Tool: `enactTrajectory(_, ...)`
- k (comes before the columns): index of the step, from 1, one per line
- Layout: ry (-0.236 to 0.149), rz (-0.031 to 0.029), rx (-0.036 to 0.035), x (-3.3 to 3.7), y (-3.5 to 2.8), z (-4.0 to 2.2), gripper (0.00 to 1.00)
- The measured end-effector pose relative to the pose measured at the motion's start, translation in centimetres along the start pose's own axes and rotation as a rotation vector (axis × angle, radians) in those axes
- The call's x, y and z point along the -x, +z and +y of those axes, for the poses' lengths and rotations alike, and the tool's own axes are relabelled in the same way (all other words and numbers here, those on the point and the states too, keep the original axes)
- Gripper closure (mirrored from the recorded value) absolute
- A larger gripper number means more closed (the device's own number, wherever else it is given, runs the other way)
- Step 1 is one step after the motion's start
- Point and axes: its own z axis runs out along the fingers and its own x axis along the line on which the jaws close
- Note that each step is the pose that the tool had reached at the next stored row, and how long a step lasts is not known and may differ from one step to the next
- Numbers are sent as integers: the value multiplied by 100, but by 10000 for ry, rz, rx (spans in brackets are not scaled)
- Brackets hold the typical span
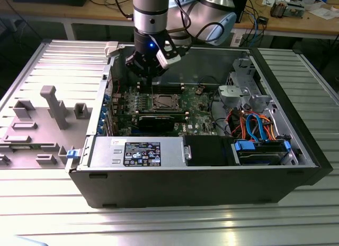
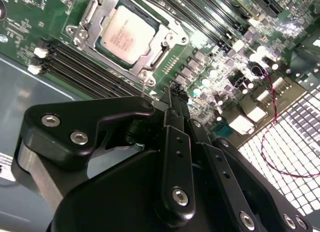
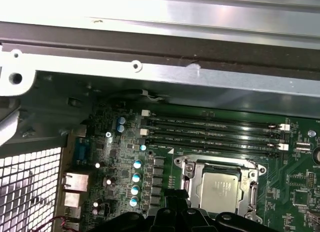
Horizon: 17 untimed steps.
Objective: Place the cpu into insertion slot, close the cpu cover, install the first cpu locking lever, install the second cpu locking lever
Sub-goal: 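Install the first cpu locking lever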
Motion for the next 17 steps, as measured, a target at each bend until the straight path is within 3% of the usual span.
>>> enactTrajectory(3,94,-3,2,-54,1,11,89)
enactTrajectory(13,233,-55,-1,-57,1,16,89)
enactTrajectory(14,234,-117,-7,-57,0,19,89)
enactTrajectory(15,234,-217,-16,-55,1,28,89)
enactTrajectory(17,237,-315,-24,-54,2,41,89)
